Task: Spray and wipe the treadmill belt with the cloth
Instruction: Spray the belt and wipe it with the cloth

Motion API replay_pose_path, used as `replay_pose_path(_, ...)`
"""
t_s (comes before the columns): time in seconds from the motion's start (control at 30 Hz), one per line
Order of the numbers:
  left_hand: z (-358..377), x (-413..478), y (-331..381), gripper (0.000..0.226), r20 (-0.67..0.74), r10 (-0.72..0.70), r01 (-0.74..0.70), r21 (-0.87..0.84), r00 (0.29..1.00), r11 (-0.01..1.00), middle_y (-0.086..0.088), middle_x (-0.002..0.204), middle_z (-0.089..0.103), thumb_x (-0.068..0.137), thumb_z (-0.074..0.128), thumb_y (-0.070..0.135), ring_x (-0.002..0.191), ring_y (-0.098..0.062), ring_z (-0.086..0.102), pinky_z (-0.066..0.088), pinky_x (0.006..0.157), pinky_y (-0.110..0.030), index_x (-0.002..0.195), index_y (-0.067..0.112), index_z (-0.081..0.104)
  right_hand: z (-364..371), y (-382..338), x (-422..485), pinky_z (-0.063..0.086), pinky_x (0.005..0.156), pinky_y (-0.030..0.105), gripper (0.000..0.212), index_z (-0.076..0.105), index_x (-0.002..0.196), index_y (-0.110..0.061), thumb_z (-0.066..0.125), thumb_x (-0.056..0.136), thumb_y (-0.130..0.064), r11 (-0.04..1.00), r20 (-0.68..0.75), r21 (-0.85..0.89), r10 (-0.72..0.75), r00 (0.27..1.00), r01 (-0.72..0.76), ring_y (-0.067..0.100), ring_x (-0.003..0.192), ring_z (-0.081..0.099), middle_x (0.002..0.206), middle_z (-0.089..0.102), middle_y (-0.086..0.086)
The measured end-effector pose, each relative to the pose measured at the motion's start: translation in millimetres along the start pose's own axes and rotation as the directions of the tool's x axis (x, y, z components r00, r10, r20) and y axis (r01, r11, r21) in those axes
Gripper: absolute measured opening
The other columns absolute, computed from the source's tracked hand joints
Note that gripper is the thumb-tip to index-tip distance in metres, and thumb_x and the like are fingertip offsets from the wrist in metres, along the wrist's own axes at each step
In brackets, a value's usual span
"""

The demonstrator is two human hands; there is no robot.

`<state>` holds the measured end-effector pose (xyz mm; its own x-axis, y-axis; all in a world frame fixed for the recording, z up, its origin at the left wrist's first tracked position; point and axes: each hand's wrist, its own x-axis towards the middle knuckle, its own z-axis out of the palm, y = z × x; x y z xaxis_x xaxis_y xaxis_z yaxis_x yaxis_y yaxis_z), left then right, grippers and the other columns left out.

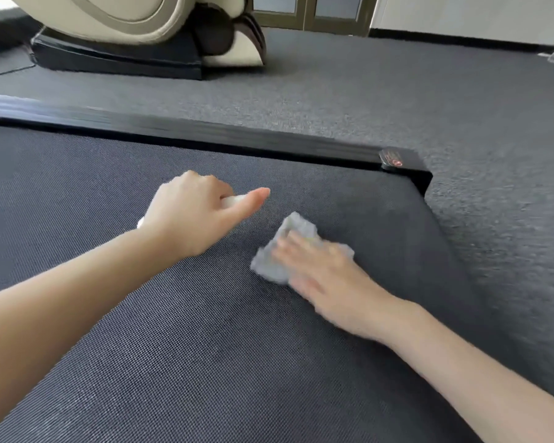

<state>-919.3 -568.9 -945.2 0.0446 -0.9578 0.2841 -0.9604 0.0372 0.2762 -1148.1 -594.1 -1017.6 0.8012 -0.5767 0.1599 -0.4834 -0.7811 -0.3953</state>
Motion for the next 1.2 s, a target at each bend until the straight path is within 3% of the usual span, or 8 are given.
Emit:
replay_pose_path(0.07, 2, -3, 3, 0.080, 0.006, 0.006, -0.006, 0.001, 1.000, 1.000, -0.002, 0.044, 0.038, 0.067, 0.014, 0.087, 0.050, -0.025, 0.044, 0.034, 0.055, -0.034, 0.049, 0.011, 0.031, 4, -24, -38, 0.017, 0.117, 0.036, 0.047, 0.036, 0.146, -0.020, 0.036, 0.100, -0.030, 0.989, 0.068, 0.049, -0.146, 0.987, 0.143, 0.007, 0.145, 0.017, 0.155, 0.029, -0.008)
replay_pose_path(0.13, 4, -5, 5, 0.080, 0.025, 0.006, -0.006, 0.011, 1.000, 1.000, -0.001, 0.045, 0.039, 0.066, 0.013, 0.088, 0.051, -0.024, 0.044, 0.034, 0.055, -0.034, 0.049, 0.012, 0.030, -2, -18, -58, 0.011, 0.118, 0.032, 0.048, 0.028, 0.148, -0.028, 0.035, 0.100, -0.035, 0.987, 0.117, 0.045, -0.159, 0.980, 0.154, 0.002, 0.145, 0.010, 0.156, 0.021, -0.017)
replay_pose_path(0.33, 11, 20, 32, 0.074, 0.097, -0.041, 0.030, 0.109, 0.994, 0.994, -0.005, 0.060, 0.048, 0.081, 0.030, 0.080, 0.071, -0.033, 0.051, 0.036, 0.067, -0.034, 0.052, 0.013, 0.042, -33, 44, -49, 0.011, 0.120, 0.035, 0.043, 0.021, 0.139, -0.045, 0.035, 0.099, -0.035, 0.973, 0.047, 0.074, 0.214, 0.976, -0.217, -0.015, 0.139, 0.004, 0.150, 0.016, -0.029)
replay_pose_path(0.53, 33, 44, 67, 0.066, -0.030, -0.047, 0.049, 0.078, 0.998, 0.996, -0.006, 0.058, 0.043, 0.089, 0.036, 0.066, 0.069, -0.033, 0.048, 0.033, 0.066, -0.033, 0.052, 0.012, 0.043, -29, 44, -51, 0.001, 0.117, 0.023, 0.040, 0.021, 0.139, -0.044, 0.027, 0.099, -0.044, 0.976, 0.018, 0.013, 0.217, 0.976, -0.217, -0.017, 0.138, 0.000, 0.147, 0.013, -0.035)
replay_pose_path(0.7, 28, 53, 62, 0.066, -0.033, -0.088, 0.091, 0.101, 0.996, 0.991, -0.004, 0.059, 0.041, 0.088, 0.035, 0.070, 0.071, -0.031, 0.045, 0.032, 0.069, -0.034, 0.055, 0.013, 0.045, -30, 42, -50, -0.004, 0.114, 0.015, 0.042, 0.020, 0.140, -0.044, 0.027, 0.099, -0.043, 0.975, 0.033, 0.000, 0.222, 0.974, -0.222, -0.018, 0.137, -0.002, 0.148, 0.011, -0.034)
replay_pose_path(0.97, 20, 37, 35, 0.066, -0.050, 0.014, -0.002, 0.225, 0.999, 0.974, -0.004, 0.055, 0.038, 0.085, 0.029, 0.069, 0.068, -0.031, 0.044, 0.031, 0.066, -0.034, 0.057, 0.013, 0.050, -34, 38, -49, -0.008, 0.113, 0.016, 0.046, 0.014, 0.137, -0.048, 0.034, 0.100, -0.031, 0.974, 0.081, -0.001, 0.224, 0.971, -0.225, -0.021, 0.135, -0.007, 0.147, 0.006, -0.037)
replay_pose_path(1.1, 14, 36, 30, 0.070, -0.038, -0.026, 0.033, 0.186, 0.999, 0.982, -0.006, 0.058, 0.041, 0.085, 0.029, 0.073, 0.070, -0.032, 0.046, 0.032, 0.067, -0.034, 0.056, 0.012, 0.050, -38, 53, -37, -0.005, 0.116, 0.020, 0.048, 0.015, 0.143, -0.043, 0.035, 0.101, -0.029, 0.971, 0.110, 0.022, 0.235, 0.966, -0.239, -0.016, 0.138, -0.004, 0.149, 0.006, -0.034)
replay_pose_path(1.2, 9, 34, 29, 0.073, -0.046, -0.041, 0.045, 0.091, 0.998, 0.995, -0.008, 0.058, 0.047, 0.086, 0.031, 0.075, 0.069, -0.034, 0.050, 0.035, 0.067, -0.035, 0.052, 0.011, 0.044, -42, 101, 0, 0.012, 0.119, 0.037, 0.051, 0.025, 0.149, -0.022, 0.038, 0.101, -0.014, 0.943, 0.009, -0.157, 0.299, 0.954, -0.294, 0.011, 0.146, 0.014, 0.157, 0.019, -0.008)
